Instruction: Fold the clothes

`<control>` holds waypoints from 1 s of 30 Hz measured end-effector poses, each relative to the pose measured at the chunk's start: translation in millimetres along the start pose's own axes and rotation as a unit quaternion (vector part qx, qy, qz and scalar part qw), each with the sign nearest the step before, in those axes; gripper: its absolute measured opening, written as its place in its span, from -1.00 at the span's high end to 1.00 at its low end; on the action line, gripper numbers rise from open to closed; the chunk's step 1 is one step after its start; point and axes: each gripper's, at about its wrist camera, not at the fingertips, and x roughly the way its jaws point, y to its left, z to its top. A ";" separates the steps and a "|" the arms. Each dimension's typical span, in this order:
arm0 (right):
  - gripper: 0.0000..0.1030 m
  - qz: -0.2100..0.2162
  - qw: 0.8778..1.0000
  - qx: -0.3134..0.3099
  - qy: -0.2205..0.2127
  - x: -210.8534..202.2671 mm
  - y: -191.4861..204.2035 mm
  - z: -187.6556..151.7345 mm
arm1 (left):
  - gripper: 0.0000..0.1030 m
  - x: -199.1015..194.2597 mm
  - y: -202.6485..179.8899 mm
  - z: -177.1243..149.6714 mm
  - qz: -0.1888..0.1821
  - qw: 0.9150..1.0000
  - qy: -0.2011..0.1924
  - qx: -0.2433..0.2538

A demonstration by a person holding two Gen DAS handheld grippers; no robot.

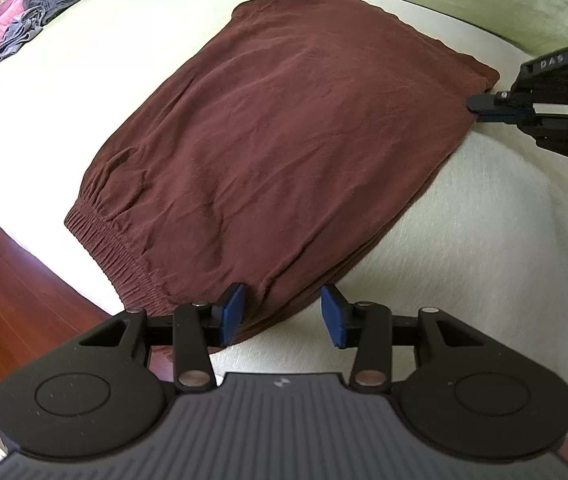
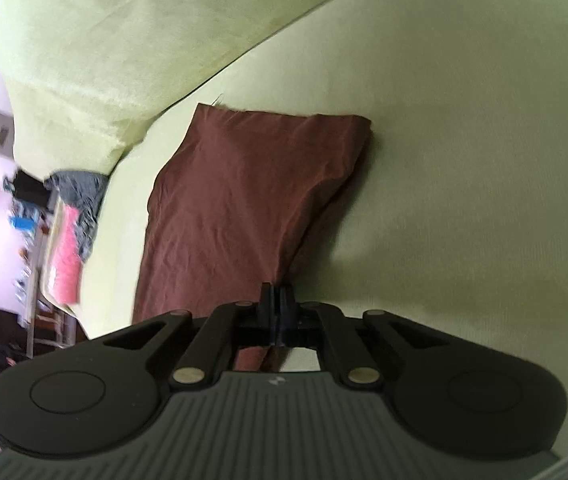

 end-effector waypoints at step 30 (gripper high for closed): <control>0.94 0.080 0.992 -0.028 0.091 28.4 45.5 -77.8 | 0.01 -11.1 23.3 -3.5 0.000 1.000 -0.007 0.008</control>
